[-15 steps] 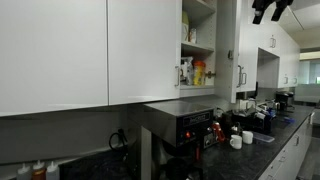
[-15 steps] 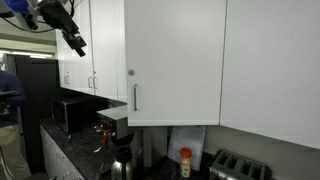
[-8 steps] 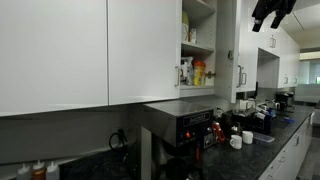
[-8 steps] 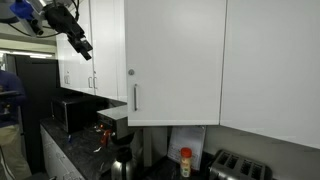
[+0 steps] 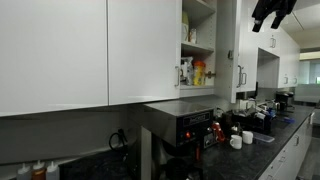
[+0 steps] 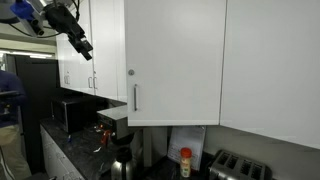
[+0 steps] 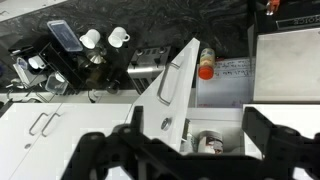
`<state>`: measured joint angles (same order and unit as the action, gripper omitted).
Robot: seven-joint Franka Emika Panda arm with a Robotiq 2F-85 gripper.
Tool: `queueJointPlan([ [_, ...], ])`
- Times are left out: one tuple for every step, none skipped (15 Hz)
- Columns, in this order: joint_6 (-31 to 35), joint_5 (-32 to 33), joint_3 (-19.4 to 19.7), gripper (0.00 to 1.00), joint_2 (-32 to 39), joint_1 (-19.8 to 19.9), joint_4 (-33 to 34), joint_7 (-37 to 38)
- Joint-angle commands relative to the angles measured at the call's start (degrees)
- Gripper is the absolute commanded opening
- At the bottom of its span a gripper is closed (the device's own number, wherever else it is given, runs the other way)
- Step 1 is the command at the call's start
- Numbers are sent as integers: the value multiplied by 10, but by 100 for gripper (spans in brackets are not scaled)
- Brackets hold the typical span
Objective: Close the cabinet door
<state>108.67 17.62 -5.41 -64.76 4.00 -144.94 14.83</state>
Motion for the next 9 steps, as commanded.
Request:
queueJointPlan([
  [31, 8, 1, 100, 18, 23, -6, 1],
  [41, 9, 4, 100, 22, 25, -9, 1],
  [52, 8, 9, 100, 28, 29, -12, 1],
  [61, 7, 14, 100, 34, 32, -15, -1],
  [71, 8, 18, 100, 41, 38, -18, -1],
  [82, 8, 21, 100, 48, 42, -21, -2],
  [91, 8, 24, 100, 55, 46, -23, -3],
  [102, 7, 27, 100, 63, 48, -24, -4],
  [110, 6, 28, 100, 70, 50, -25, -5],
])
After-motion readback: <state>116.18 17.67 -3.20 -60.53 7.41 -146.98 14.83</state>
